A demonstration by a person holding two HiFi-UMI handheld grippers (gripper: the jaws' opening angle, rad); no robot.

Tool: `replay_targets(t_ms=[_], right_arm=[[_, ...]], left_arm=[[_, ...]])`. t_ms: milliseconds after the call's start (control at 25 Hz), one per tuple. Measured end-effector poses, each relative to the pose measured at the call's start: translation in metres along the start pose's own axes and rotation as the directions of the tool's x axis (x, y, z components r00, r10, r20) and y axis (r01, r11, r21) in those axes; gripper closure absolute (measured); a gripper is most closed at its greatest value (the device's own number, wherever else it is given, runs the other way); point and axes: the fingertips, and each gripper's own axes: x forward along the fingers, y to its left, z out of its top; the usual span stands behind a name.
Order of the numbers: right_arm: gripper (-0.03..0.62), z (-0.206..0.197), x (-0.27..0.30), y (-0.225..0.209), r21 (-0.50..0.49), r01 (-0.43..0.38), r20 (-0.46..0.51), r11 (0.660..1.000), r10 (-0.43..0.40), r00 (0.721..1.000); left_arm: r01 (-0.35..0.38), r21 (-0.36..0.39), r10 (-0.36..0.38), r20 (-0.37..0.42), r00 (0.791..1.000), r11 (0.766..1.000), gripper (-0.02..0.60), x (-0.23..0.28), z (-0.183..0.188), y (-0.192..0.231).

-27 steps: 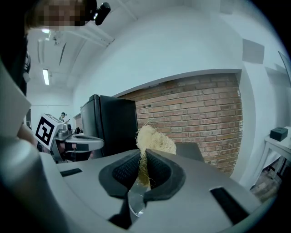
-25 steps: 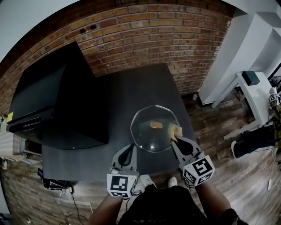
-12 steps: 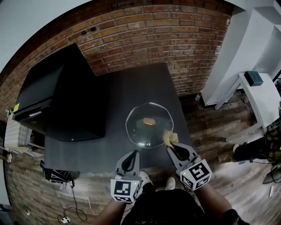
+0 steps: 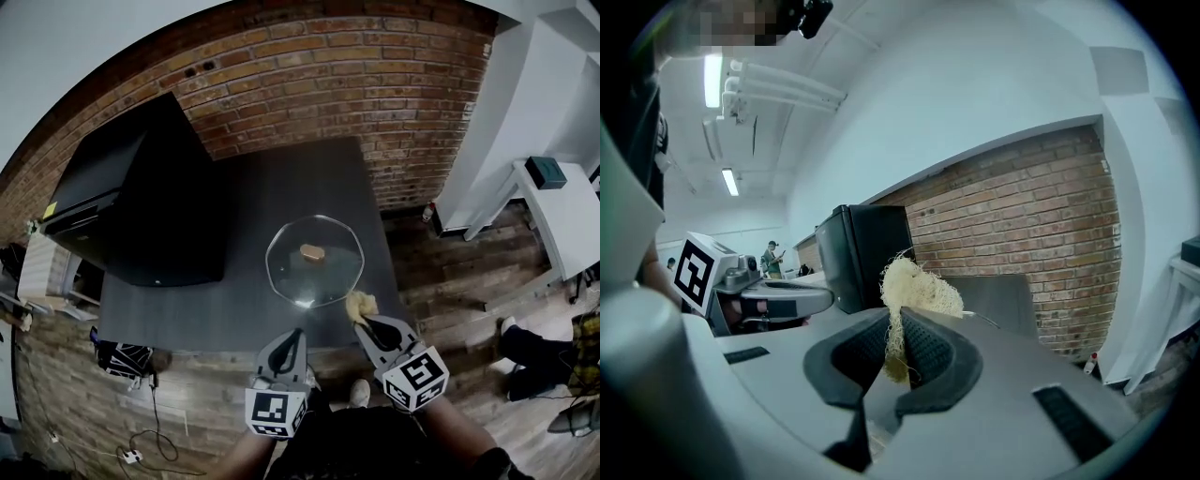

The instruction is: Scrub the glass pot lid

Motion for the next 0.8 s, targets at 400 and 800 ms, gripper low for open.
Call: replay_targets(t_ms=[400,800], right_arm=[[0.553,-0.013,-0.020,0.011,-0.012,-0.060,-0.022,0.998,0.060,0.998],[0.553,-0.019,-0.023,0.017,-0.012,-0.088,-0.033,0.996,0.087,0.996]], left_arm=[[-0.060,-0.025,0.060,-0.007,0.998,0.998,0.549,-0.024,-0.017,-0.023],[-0.077,-0.026,0.076,-0.011,0.997,0.997,0.549,-0.028,-0.022,-0.029]])
